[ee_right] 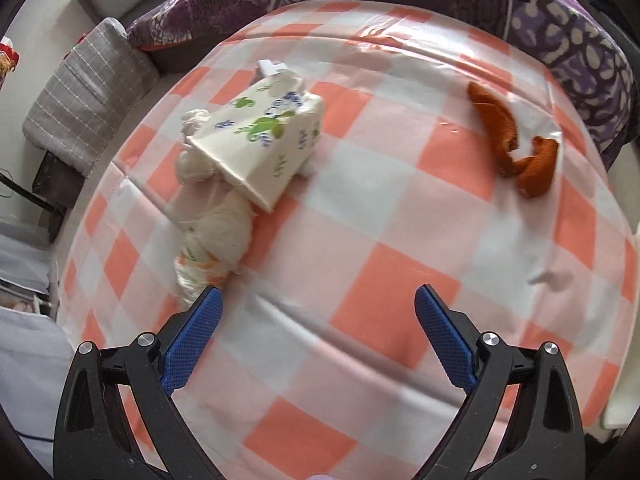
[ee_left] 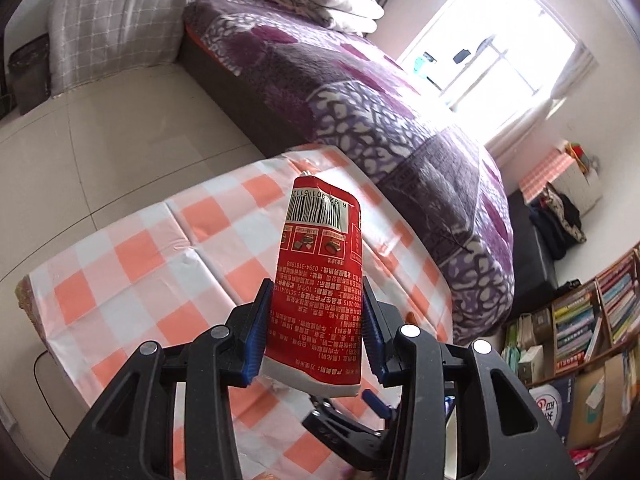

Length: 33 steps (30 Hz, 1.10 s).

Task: Collect trash
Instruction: 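Grasp the white wrapped bundle with the right tool while the left tool lifts the red carton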

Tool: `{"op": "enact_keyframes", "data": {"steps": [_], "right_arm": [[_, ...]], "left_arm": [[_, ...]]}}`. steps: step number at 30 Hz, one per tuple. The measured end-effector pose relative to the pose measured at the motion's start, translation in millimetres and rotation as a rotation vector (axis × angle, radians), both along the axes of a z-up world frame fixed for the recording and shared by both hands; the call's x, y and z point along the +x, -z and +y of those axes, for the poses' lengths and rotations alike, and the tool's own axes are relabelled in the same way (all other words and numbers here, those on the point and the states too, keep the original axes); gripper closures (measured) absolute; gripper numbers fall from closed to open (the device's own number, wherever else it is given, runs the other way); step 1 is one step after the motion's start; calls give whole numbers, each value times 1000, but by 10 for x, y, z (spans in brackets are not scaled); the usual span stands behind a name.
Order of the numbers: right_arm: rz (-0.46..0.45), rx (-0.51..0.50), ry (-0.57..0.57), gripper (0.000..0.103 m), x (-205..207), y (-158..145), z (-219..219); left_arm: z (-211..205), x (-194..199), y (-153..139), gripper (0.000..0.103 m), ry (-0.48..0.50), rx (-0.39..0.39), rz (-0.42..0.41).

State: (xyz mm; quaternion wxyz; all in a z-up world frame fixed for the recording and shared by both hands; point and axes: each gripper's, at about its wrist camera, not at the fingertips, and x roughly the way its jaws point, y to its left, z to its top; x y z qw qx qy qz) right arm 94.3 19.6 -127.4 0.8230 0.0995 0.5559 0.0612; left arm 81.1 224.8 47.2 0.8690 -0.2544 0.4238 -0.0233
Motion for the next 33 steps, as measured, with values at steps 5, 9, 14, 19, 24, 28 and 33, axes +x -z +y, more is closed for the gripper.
{"op": "enact_keyframes", "data": {"steps": [5,9,14,19,24,28,33], "right_arm": [[-24,-41,5,15,114,49,424],[-48,-136,-50,63,161,97,534],[-79,-92,-76,65,65,-40,359],[-132,-55,-67,65,-5,-368,95],[-191,-37,-20,65,-85,-702,-239],[-231,-48,27,65,-143,-892,-530],[-255,-63,84,64,-270,-984,-896]], "left_arm": [[94,-22,-16,62,-16,4,-6],[118,-23,4,62,-15,12,0],[71,-12,12,62,-8,20,-3],[-17,3,13,62,2,24,-7],[-137,42,48,62,23,33,-5],[-289,85,96,62,45,46,4],[-547,127,185,62,83,71,20]]}}
